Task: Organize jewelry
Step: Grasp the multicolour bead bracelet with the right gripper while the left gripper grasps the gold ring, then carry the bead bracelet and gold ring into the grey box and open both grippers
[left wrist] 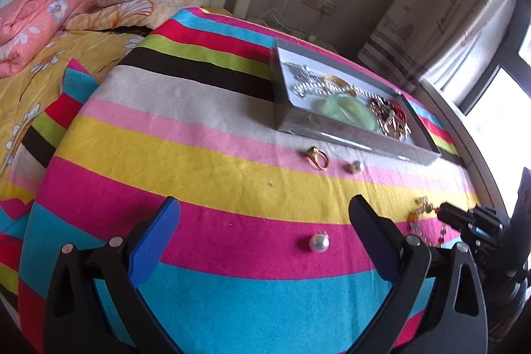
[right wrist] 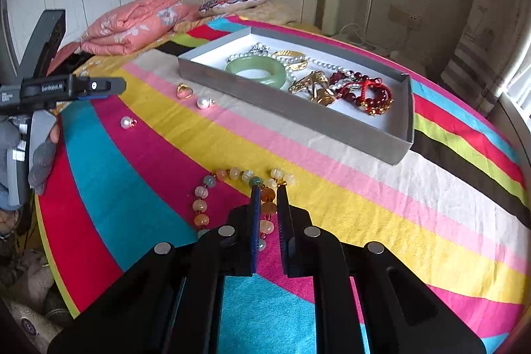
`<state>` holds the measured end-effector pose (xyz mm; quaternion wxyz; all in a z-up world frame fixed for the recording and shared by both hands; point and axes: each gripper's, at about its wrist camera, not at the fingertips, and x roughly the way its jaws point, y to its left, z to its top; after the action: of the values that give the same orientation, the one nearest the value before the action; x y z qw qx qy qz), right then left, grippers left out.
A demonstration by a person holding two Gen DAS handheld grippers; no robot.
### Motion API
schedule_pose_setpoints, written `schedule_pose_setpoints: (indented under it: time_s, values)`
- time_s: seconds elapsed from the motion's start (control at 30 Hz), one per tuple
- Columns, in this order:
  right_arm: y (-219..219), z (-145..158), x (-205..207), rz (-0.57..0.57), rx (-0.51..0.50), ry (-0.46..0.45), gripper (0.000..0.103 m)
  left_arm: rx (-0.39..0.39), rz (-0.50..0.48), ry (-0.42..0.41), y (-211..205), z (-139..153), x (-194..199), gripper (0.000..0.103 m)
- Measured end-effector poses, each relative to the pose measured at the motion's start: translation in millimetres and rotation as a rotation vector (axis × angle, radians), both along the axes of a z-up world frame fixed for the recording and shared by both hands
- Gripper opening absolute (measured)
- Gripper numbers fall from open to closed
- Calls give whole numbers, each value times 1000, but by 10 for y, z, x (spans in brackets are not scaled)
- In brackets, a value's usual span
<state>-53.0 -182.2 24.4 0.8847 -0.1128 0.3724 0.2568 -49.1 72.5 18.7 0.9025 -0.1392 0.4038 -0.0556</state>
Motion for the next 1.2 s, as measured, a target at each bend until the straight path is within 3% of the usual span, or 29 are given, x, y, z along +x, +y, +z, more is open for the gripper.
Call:
schedule_pose_setpoints:
  time_s: [0.23, 0.33, 0.53, 0.6, 0.63, 0.73, 1.2]
  values:
    - [-36, 33, 8, -10, 25, -8, 11, 56, -67, 29, -286, -6, 240, 100]
    - [-38, 39, 7, -11, 32, -10, 11, 131, -77, 23, -447, 11, 417, 98]
    - [-100, 56, 14, -21, 67, -5, 11, 236, -126, 55, -633, -73, 727, 68]
    - [-120, 57, 23, -22, 79, -1, 11, 246, -162, 37, -682, -70, 736, 33]
    - [-123, 58, 23, -22, 84, 1, 11, 253, -181, 30, -708, -74, 734, 23]
    - [-132, 66, 18, -19, 89, -3, 11, 273, -223, 20, -779, -84, 696, 23]
    - [-172, 124, -53, -39, 121, -46, 11, 276, -216, -55, -811, 85, 458, 23]
